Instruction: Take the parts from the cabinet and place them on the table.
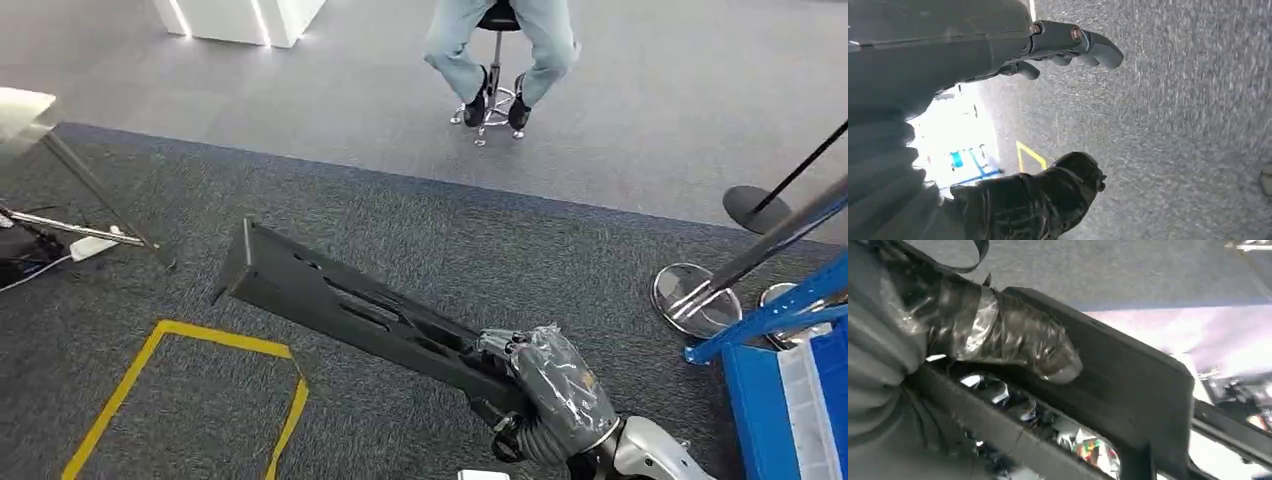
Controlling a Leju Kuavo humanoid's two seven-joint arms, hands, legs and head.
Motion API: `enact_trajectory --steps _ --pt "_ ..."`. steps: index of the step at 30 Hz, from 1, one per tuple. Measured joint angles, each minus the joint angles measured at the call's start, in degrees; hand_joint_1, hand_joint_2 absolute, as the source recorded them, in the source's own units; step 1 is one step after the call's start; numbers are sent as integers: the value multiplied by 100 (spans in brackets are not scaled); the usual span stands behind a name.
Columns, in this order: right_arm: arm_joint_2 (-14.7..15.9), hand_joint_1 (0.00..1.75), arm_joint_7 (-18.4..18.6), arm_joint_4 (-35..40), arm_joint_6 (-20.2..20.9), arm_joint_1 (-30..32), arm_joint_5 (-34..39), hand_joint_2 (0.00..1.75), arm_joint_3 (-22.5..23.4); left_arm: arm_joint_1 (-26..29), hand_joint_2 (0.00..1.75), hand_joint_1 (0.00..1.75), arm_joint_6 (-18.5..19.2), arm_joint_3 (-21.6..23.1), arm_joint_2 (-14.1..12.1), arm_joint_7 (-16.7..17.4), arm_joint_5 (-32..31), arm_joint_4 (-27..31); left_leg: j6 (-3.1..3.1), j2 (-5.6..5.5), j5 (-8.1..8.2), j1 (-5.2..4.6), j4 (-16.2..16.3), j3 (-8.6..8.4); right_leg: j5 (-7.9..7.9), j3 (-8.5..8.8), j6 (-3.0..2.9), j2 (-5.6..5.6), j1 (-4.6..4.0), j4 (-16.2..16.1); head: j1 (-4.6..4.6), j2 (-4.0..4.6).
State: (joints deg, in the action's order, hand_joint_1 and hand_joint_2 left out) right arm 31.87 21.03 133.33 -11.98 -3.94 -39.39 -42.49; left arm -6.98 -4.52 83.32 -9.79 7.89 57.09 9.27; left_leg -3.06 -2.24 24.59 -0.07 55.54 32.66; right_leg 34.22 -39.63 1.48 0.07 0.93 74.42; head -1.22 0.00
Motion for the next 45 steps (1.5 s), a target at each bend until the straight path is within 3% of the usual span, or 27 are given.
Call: enact_trajectory --steps 1,3,4,5,6,9,11,13,15,16,18,19,20,21,24,25,26,27,30,32,34,35,36,39,40,42,45 --pt "0 175 0 0 0 0 0 175 0 0 175 0 0 0 2 0 0 0 28 -86 19 25 39 2 -187 66 42 0 37 -180 -2 2" --pt "0 175 0 2 0 1 0 175 4 -1 175 0 0 0 7 0 0 0 134 -267 99 109 181 27 -728 487 160 -83 149 -1107 -4 2" --pt "0 175 -2 -2 0 2 0 175 4 2 175 0 0 0 0 0 0 -2 203 -331 155 124 288 95 -701 621 248 -355 220 -1404 -15 2" --pt "0 175 -2 0 0 9 0 175 4 -14 175 0 0 0 -33 0 0 -7 261 -413 194 102 434 206 -620 607 208 -567 211 -1455 -55 2" --pt "2 175 0 4 0 14 0 175 9 -13 175 0 0 0 -28 0 0 -4 280 -472 171 109 433 263 -623 585 107 -456 197 -1366 -42 0" --pt "2 175 0 2 0 9 0 175 9 48 175 0 0 0 -24 2 0 -4 342 -604 152 153 417 326 -616 601 -41 -246 191 -1361 -26 0" --pt "2 175 0 7 2 11 -2 175 13 35 175 0 0 0 -9 0 15 -4 377 4 302 100 771 448 -606 662 -111 -123 149 -1387 29 2" --pt "2 175 -2 7 6 12 0 175 13 -3 175 0 0 0 -9 0 26 -4 387 172 677 104 1667 928 -590 681 -142 51 101 -1392 28 2" --pt "2 175 -2 7 7 10 0 175 13 0 175 0 0 0 -2 -4 35 -4 359 188 774 101 2180 1234 -572 682 -168 203 59 -1392 31 2" --pt "2 175 -2 7 7 8 0 175 13 12 175 0 2 0 0 -4 35 -4 317 189 641 85 2064 1183 -558 697 -179 274 30 -1392 31 2" --pt "2 175 -2 7 7 7 0 175 13 23 175 0 2 2 -2 -4 37 -4 163 234 165 13 1234 767 -522 757 -197 409 -18 -1410 26 2" --pt "2 175 -2 9 7 3 0 175 15 26 175 0 2 2 -9 -4 37 -4 34 409 -43 -84 710 490 -510 802 -196 472 -30 -1441 31 2" --pt "0 175 -2 7 7 8 0 175 15 20 175 0 0 2 -33 -4 37 -4 -52 718 80 -156 510 376 -503 844 -184 543 -44 -1486 17 2" --pt "2 175 -2 7 9 0 0 175 15 -9 175 0 0 2 -31 -9 39 -4 -63 707 77 -203 377 319 -501 852 -155 611 -48 -1513 31 2" --pt "0 175 -2 9 18 -14 0 175 17 16 175 0 0 0 -46 -33 42 -4 -89 460 75 -209 252 286 -485 997 -93 842 -52 -1656 48 0" --pt "2 175 0 7 18 -36 0 175 26 51 175 0 -2 2 -33 -35 44 -4 -76 396 -12 -86 59 86 -451 1037 -56 639 -38 -1645 15 0" --pt "2 175 -2 9 20 -35 0 175 30 44 175 0 0 0 -17 -37 50 -4 -72 340 -14 -99 -17 15 -382 987 -50 292 -24 -1495 21 2" --pt "2 175 -4 11 22 -52 0 175 39 32 175 0 0 2 -15 -37 50 -4 -86 293 -25 -94 -24 2 -215 793 -50 117 -27 -1142 29 0" --pt "2 175 0 7 57 -20 0 175 44 7 175 0 0 0 -2 -50 59 -4 -92 53 13 -85 5 -1 100 59 1 1 -11 -5 -2 2" --pt "2 175 -2 7 63 -29 0 175 44 8 175 0 2 0 4 -55 59 -4 -48 -124 83 -52 83 -19 -305 75 64 -1 32 -316 -2 0" --pt "2 175 -2 7 77 -29 0 175 46 19 175 0 2 0 17 -55 59 -4 28 -290 207 10 250 -25 -872 446 154 -123 121 -1253 -9 2" --pt "0 175 -2 0 79 -32 2 175 46 27 175 0 2 0 11 -55 61 -6 85 -353 271 5 322 44 -696 510 194 -396 142 -1309 -10 2" --pt "-2 175 -6 24 83 -27 2 175 50 4 175 0 2 0 -11 -55 65 -7 128 -418 347 -5 489 111 -649 536 105 -534 151 -1405 -40 2" --pt "-4 175 -7 22 116 -48 11 175 55 48 175 0 2 0 -4 -55 74 -7 177 -601 313 29 460 182 -628 534 -61 -315 104 -1350 -35 0" --pt "-4 175 -15 24 127 -61 15 175 59 59 175 0 7 0 -9 -63 76 -7 190 -565 344 42 478 187 -617 573 -108 -225 130 -1368 -26 0" --pt "-4 175 -22 24 168 -68 22 175 66 42 175 0 37 2 15 -83 72 -4 251 24 532 16 937 390 -583 668 -168 -111 99 -1395 44 0" --pt "-4 175 -50 24 212 -69 55 175 70 14 175 0 87 2 30 -172 72 -2 273 190 899 27 2139 1116 -504 751 -193 125 51 -1404 50 2"
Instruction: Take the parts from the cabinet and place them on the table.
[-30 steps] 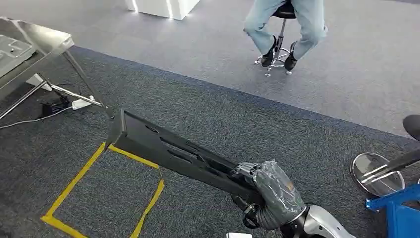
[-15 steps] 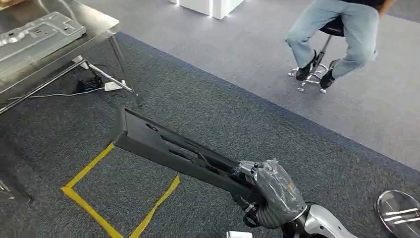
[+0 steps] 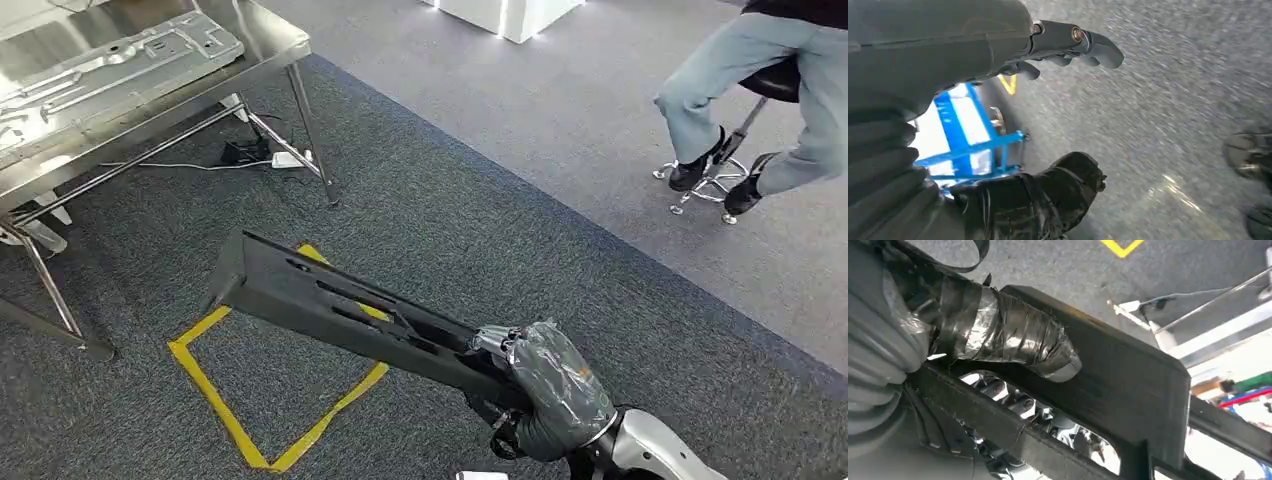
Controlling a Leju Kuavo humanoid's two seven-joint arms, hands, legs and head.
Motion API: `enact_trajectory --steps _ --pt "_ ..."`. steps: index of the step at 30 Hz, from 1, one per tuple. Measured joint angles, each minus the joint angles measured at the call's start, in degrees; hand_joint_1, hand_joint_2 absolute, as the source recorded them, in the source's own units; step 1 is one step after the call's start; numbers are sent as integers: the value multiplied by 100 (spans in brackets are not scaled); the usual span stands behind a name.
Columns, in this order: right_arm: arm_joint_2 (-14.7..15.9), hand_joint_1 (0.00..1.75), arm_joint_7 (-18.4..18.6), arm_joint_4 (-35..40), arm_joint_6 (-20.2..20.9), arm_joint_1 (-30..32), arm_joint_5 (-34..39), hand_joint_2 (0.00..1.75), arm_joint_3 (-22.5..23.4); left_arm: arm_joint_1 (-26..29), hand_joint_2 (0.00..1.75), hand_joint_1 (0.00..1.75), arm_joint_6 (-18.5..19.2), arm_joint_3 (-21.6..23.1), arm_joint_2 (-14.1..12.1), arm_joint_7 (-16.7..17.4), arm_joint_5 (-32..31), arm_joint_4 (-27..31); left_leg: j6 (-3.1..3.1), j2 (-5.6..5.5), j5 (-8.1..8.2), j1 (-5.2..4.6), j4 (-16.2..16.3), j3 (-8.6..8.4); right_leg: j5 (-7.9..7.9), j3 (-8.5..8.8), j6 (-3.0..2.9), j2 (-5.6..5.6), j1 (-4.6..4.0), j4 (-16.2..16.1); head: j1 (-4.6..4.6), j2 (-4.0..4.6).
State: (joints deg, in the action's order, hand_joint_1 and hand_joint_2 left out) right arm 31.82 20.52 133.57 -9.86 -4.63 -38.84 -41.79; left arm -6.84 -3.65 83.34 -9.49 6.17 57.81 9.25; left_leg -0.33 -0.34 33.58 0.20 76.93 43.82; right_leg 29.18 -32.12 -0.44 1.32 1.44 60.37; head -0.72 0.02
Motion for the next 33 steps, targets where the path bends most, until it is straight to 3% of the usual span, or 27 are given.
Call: enact_trajectory --steps 1,2,3,4,5,6,9,10,11,12,13,15,16,17,19,20,21,22,24,25,26,27,28,30,31,32,33 --pt "0 175 -7 0 0 -3 13 175 0 4 175 0 0 0 7 -20 4 0 -22 0 -86 -3 47 77 32 36 -1 70 -11 -2 0 -2" --pt "0 175 -13 0 0 -3 18 175 0 11 175 0 0 0 11 -24 15 0 -58 1 -282 -10 -153 17 64 76 -3 132 -23 -4 0 0" --pt "0 175 -15 0 0 -4 26 175 2 18 175 0 -2 0 11 -37 22 0 -115 15 -568 -29 -578 -161 100 129 -3 199 -32 -7 -2 -2" --pt "0 175 -17 0 0 -4 29 175 9 23 175 0 -7 0 9 -44 24 0 -185 114 -852 -77 -1086 -393 136 188 -4 259 -35 -19 -2 0" --pt "0 175 -22 0 0 -3 29 175 20 25 175 0 -13 0 2 -55 28 0 -273 408 -969 -179 -1535 -574 162 230 9 313 -34 -57 -2 0" --pt "-2 175 -22 0 0 3 29 175 28 10 175 0 -18 -2 -2 -59 28 0 -288 502 -883 -240 -1593 -667 178 268 42 376 -68 -80 2 0" --pt "-4 175 -22 0 2 -8 29 175 33 5 175 0 -18 -2 -11 -85 28 -2 -319 295 -879 -260 -1729 -676 183 335 98 573 -75 -210 13 0" --pt "-4 175 -24 2 0 -15 29 175 39 3 175 0 -20 -2 -13 -85 28 -2 -332 227 -896 -242 -1852 -762 204 412 136 615 -101 -261 6 -2" --pt "-4 175 -24 -2 2 -28 29 175 46 33 175 0 -20 -2 0 -88 28 0 -327 171 -943 -178 -1960 -875 257 416 147 337 -65 -177 -9 0" --pt "-4 175 -24 2 0 -29 29 175 55 25 175 0 -18 -2 4 -88 31 0 -344 115 -944 -160 -2014 -932 361 302 148 80 -66 59 7 0" --pt "-6 175 -33 2 0 -26 29 175 76 12 175 0 -18 -2 4 -88 28 0 -381 66 -938 -158 -2020 -941 541 50 151 -57 -64 494 -17 -2" --pt "-7 175 -28 -2 4 -9 29 175 81 -8 175 0 -15 -2 11 -88 31 0 -403 -99 -911 -156 -2004 -941 797 -519 185 -124 -53 1361 -20 0" --pt "-7 175 -28 -2 4 -8 31 175 81 -9 175 0 -18 -2 13 -88 31 0 -401 -179 -895 -156 -1989 -942 750 -671 204 -124 -43 1501 -20 -2" --pt "-7 175 -28 -2 7 -10 42 175 83 -10 175 0 -18 -2 13 -88 35 0 -389 -263 -875 -143 -1960 -950 577 -690 226 -125 -27 1388 -26 0" --pt "-7 175 2 -2 5 -10 122 175 107 -7 175 0 -31 -2 13 -88 48 0 -324 -440 -799 -96 -1848 -962 -19 -388 286 -191 29 558 -26 -2" --pt "-7 175 11 -2 7 -10 162 175 116 2 175 0 -37 -2 13 -88 55 0 -274 -514 -743 -82 -1764 -935 -204 -222 326 -412 88 103 -31 -2" --pt "-9 175 15 -11 7 -7 184 175 118 -10 175 0 -44 -2 4 -83 63 0 -223 -575 -702 -103 -1670 -870 -62 -184 325 -646 84 24 -37 0" --pt "-9 175 22 -2 9 2 195 175 122 -14 175 0 -52 -2 4 -81 63 -2 -210 -644 -698 -105 -1652 -837 -86 -176 228 -591 81 47 -22 -2" --pt "-9 175 31 -2 11 -4 212 175 127 28 175 0 -52 -2 4 -81 68 -2 -147 -767 -735 -61 -1691 -801 -84 -165 160 -469 22 44 -22 0" --pt "-9 175 31 -2 11 -11 214 175 129 43 175 0 -52 -2 2 -81 70 -2 -123 -809 -731 -53 -1680 -801 -98 -145 111 -407 54 15 -26 0" --pt "-9 175 68 -2 43 -21 223 175 131 58 175 0 -55 -2 13 -81 85 0 -106 -548 -693 -59 -1611 -770 -107 -101 72 -345 60 -18 -20 0" --pt "-11 175 124 -2 94 -18 232 175 135 45 175 0 -57 -2 15 -74 87 0 -66 -195 -567 -87 -1400 -693 -98 -61 45 -303 45 -42 31 0" --pt "-9 175 177 -2 125 -21 243 175 138 27 175 0 -70 -2 13 -70 101 0 -34 -65 -393 -59 -1052 -514 -93 -38 24 -242 27 -51 24 0" --pt "-7 175 245 -2 151 -19 249 175 162 8 175 0 -74 -2 15 -70 101 0 -2 -3 -80 -14 -227 -74 -71 -28 2 -147 8 -51 28 0" --pt "-7 175 265 -2 153 -19 256 175 186 8 175 0 -77 -2 18 -68 103 0 3 -1 -54 -4 0 64 -64 -24 4 -115 5 -51 26 0" --pt "-7 175 280 -2 155 -22 267 175 207 13 175 0 -77 -2 20 -68 105 0 -4 -1 -160 -1 -54 55 -53 -13 6 -91 4 -51 31 0" --pt "-7 175 291 -2 166 -22 278 175 238 20 175 0 -77 -2 20 -61 107 0 -24 -1 -377 -1 -367 -95 -39 8 11 -73 3 -51 26 0"
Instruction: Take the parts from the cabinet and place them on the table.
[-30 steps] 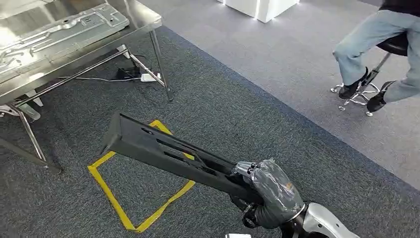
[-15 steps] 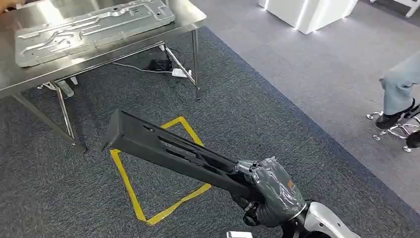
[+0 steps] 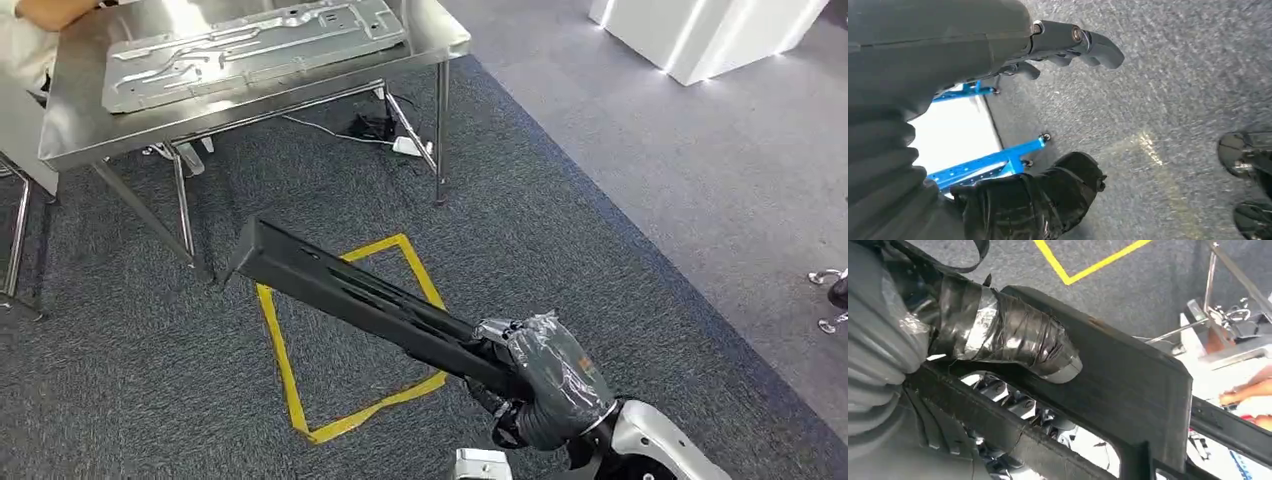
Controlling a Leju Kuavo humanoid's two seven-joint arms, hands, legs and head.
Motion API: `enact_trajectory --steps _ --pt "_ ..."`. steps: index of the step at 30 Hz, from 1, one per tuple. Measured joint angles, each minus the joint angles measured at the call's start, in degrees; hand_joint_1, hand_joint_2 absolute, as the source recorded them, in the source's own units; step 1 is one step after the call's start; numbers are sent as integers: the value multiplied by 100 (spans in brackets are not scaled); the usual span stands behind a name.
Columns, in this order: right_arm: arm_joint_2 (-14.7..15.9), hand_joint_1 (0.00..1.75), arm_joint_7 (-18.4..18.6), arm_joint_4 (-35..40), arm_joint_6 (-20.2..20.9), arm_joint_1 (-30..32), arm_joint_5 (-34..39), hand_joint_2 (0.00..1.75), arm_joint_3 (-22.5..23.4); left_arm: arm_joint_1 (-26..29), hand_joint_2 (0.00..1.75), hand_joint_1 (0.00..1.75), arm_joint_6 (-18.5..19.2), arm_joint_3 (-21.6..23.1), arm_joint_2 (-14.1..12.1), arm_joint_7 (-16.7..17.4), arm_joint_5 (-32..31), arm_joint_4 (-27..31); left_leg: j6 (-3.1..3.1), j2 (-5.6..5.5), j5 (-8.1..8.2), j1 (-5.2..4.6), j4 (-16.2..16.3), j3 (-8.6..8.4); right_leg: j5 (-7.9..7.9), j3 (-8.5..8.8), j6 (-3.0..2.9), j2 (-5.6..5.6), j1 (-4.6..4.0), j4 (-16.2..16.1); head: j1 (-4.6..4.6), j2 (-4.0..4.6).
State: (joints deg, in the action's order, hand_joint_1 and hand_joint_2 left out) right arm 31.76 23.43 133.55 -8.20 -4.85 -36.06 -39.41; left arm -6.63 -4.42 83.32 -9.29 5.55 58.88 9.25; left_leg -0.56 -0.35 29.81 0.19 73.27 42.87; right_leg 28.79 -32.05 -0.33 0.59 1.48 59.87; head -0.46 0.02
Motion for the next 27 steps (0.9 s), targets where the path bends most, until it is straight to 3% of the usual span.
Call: enact_trajectory --steps 2,3,4,7,8,9,10,12,13,14,15,17,18,19,22,24,25,27 --pt "2 175 22 0 35 -1 20 175 48 7 175 0 -11 0 -2 13 13 0 -57 10 -480 -12 -973 -506 30 52 18 29 2 -4 2 0" --pt "2 175 22 2 42 -1 33 175 64 6 175 0 -13 0 -18 15 13 0 -77 33 -435 -38 -1276 -651 43 60 34 41 13 -20 -2 0" --pt "2 175 22 0 46 -6 48 175 83 -9 175 0 -17 0 -17 17 18 0 -90 33 -408 -98 -1361 -702 49 46 76 44 -12 -18 0 0" --pt "2 175 28 0 103 -9 50 175 125 -2 175 0 -22 0 -33 22 24 0 -133 -2 -407 -142 -1396 -713 41 90 177 59 35 -100 0 0" --pt "2 175 31 2 127 -9 50 175 134 -4 175 0 -24 0 -33 24 37 0 -179 -3 -452 -83 -1528 -815 73 120 217 53 24 -106 -13 -2" --pt "11 175 33 0 147 -11 48 175 138 -2 175 0 -24 0 -31 24 44 0 -194 0 -465 -90 -1588 -880 135 93 207 8 34 9 2 0" --pt "15 175 31 0 157 -34 39 175 142 -7 175 0 -24 0 -31 26 48 0 -237 7 -459 -85 -1598 -898 293 -56 205 -8 13 300 -2 0" --pt "28 175 57 0 223 -55 18 175 151 -10 175 0 -24 0 -26 26 57 0 -295 4 -436 -98 -1585 -895 661 -589 214 -46 -8 1235 -28 0" --pt "33 175 74 0 269 -57 7 175 155 -10 175 0 -20 0 -15 24 59 0 -307 1 -423 -105 -1579 -894 710 -781 223 -49 -7 1527 -22 0" --pt "37 175 96 0 317 -67 4 175 155 -10 175 0 -13 0 -7 15 61 0 -306 -11 -413 -107 -1568 -898 628 -849 232 -49 -6 1563 -26 0" --pt "44 175 118 0 372 -95 4 175 160 -8 175 0 -11 0 -4 9 61 0 -297 -22 -396 -106 -1551 -905 433 -794 238 -48 -2 1362 -26 0" --pt "66 175 162 2 481 -160 -4 175 173 -7 175 0 -9 0 17 -29 74 0 -252 -52 -329 -83 -1450 -909 -136 -372 248 -48 15 394 -28 0" --pt "79 175 183 4 538 -193 -17 175 173 -4 175 0 -7 0 22 -46 90 0 -219 -57 -283 -80 -1386 -888 -133 -229 233 -59 15 71 -26 0" --pt "79 175 206 9 593 -212 -39 175 173 -13 175 0 -7 0 24 -61 98 0 -182 -76 -237 -126 -1305 -849 -119 -205 197 -68 -30 29 -26 0" --pt "94 175 243 48 673 -272 -103 175 175 -2 175 0 9 0 44 -98 105 0 -111 -82 -263 -100 -1357 -860 -132 -213 94 -77 -55 47 -24 0" --pt "98 175 249 68 697 -309 -122 175 177 4 175 0 22 0 70 -122 111 0 -45 -57 -181 -81 -1256 -836 -170 -156 22 -51 -5 -25 -17 0" --pt "103 175 251 81 704 -323 -133 175 177 -7 175 0 22 0 90 -135 116 0 1 -34 -7 -68 -989 -709 -165 -145 6 -44 -5 -33 22 0" --pt "107 175 253 90 735 -346 -135 175 177 -7 175 0 22 0 94 -164 118 0 57 -21 359 -24 -163 -295 -158 -144 -15 -36 -22 -32 22 0"
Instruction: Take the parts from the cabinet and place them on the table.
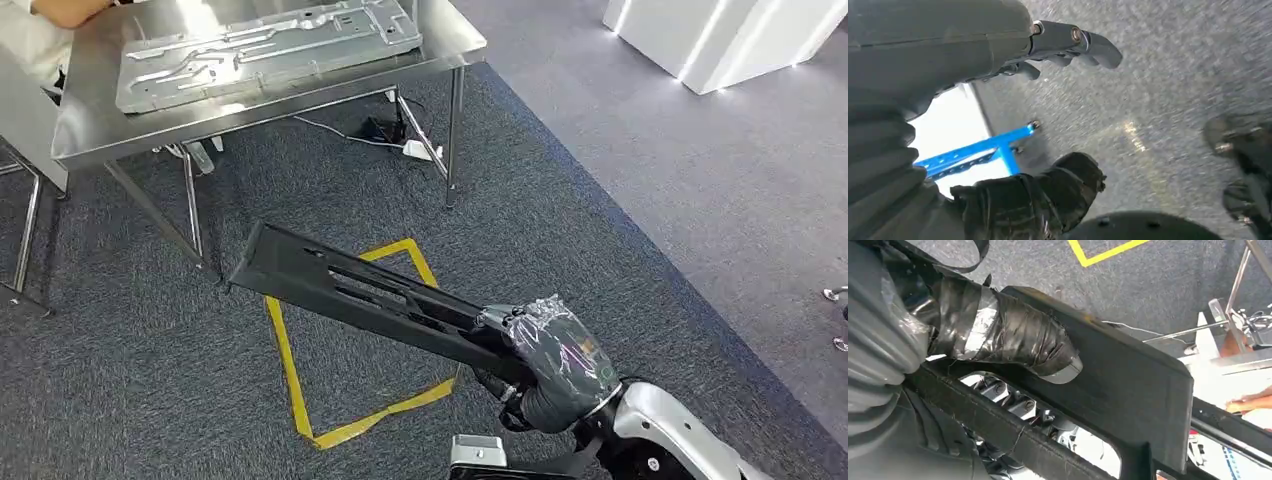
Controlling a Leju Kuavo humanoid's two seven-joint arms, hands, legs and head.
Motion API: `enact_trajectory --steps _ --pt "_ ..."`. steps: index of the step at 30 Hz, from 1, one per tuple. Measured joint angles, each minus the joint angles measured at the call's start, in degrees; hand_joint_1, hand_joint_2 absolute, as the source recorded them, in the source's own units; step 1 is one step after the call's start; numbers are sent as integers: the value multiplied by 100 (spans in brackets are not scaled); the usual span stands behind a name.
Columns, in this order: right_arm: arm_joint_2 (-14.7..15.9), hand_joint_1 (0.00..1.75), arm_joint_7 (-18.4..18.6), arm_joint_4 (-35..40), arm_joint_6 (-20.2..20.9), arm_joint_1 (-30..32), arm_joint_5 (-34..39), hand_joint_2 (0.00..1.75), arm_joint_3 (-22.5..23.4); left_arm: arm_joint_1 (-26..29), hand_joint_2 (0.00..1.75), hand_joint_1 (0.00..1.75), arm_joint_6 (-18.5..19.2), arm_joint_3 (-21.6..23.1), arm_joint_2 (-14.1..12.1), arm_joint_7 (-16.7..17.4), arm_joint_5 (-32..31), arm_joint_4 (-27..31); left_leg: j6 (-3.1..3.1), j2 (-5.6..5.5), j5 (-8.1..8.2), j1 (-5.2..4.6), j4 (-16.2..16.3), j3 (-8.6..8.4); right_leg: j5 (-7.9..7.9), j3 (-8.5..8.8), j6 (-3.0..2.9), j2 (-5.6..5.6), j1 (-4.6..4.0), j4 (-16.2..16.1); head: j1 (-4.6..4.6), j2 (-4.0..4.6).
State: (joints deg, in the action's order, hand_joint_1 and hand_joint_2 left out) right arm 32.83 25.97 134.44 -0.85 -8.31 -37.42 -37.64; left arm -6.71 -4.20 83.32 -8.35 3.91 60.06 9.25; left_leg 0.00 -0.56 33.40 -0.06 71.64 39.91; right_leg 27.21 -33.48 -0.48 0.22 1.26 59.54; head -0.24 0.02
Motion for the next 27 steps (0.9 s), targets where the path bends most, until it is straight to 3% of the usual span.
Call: enact_trajectory --steps 1,2,3,6,7,10,12,13,15,16,17,18,19,21,22,26,27 --pt "0 175 6 0 11 -6 -4 175 0 3 175 0 2 0 4 0 0 0 18 7 101 15 364 199 7 -1 -5 2 -7 1 -2 0" --pt "2 175 9 0 15 -7 -7 175 0 7 175 0 4 0 15 0 2 0 24 14 75 24 492 289 14 3 -6 1 -9 1 -2 0" --pt "2 175 11 2 22 -13 -7 175 0 18 175 0 7 0 20 -2 2 0 21 15 -80 27 339 234 22 15 -3 -2 -8 1 0 0" --pt "15 175 37 9 41 -60 -15 175 0 25 175 0 22 0 28 -15 2 0 -28 28 -759 29 -1005 -424 64 89 41 -6 2 0 0 0" --pt "17 175 42 11 57 -78 -15 175 0 16 175 0 22 0 28 -20 0 0 -43 32 -633 -9 -1166 -505 82 85 75 0 -25 -4 -2 0" --pt "22 175 46 11 98 -101 -15 175 0 2 175 0 22 0 33 -41 0 0 -151 14 -641 -79 -1199 -514 79 102 181 -1 14 -63 -7 0" --pt "37 175 59 20 122 -114 -17 175 0 13 175 0 22 0 37 -55 0 0 -251 21 -704 -25 -1351 -625 113 111 234 -7 30 -15 -13 0" --pt "39 175 59 24 127 -127 -20 175 0 10 175 0 22 0 37 -57 0 0 -284 20 -700 -39 -1380 -666 221 41 224 -12 18 166 -11 0" --pt "61 175 63 37 140 -144 -26 175 0 7 175 0 22 0 37 -63 2 0 -347 27 -679 -50 -1376 -678 634 -432 216 -18 -17 1055 -22 0" --pt "68 175 79 37 146 -142 -26 175 0 7 175 0 20 0 37 -63 2 0 -369 26 -664 -65 -1374 -682 760 -673 221 -18 -18 1464 -20 0" --pt "70 175 81 37 149 -142 -26 175 0 5 175 0 22 0 39 -66 2 0 -380 25 -650 -74 -1368 -687 765 -818 222 -17 -17 1660 -17 0" --pt "74 175 87 37 157 -143 -31 175 0 7 175 0 22 0 39 -66 2 0 -375 16 -630 -76 -1359 -702 633 -835 223 -17 -16 1598 -18 0" --pt "79 175 101 39 192 -147 -44 175 0 9 175 0 22 0 37 -68 2 0 -366 4 -598 -74 -1342 -731 358 -693 222 -16 -14 1237 -20 0" --pt "94 175 142 42 247 -159 -90 175 0 12 175 0 24 0 39 -70 2 0 -326 -18 -522 -67 -1281 -780 -150 -249 219 -13 -5 279 -22 0" --pt "105 175 155 39 269 -178 -114 175 0 14 175 0 31 0 39 -72 4 0 -293 -22 -480 -89 -1245 -763 -48 -166 204 -22 -17 112 -20 0" --pt "127 175 179 85 330 -203 -129 175 0 5 175 0 46 0 39 -81 44 0 -179 -34 -436 -90 -1246 -769 -42 -132 72 -42 -54 47 -15 0" --pt "127 175 179 94 332 -212 -129 175 0 12 175 0 57 0 39 -81 46 0 -140 -30 -397 -77 -1203 -744 -56 -85 35 -31 -10 6 -18 0"
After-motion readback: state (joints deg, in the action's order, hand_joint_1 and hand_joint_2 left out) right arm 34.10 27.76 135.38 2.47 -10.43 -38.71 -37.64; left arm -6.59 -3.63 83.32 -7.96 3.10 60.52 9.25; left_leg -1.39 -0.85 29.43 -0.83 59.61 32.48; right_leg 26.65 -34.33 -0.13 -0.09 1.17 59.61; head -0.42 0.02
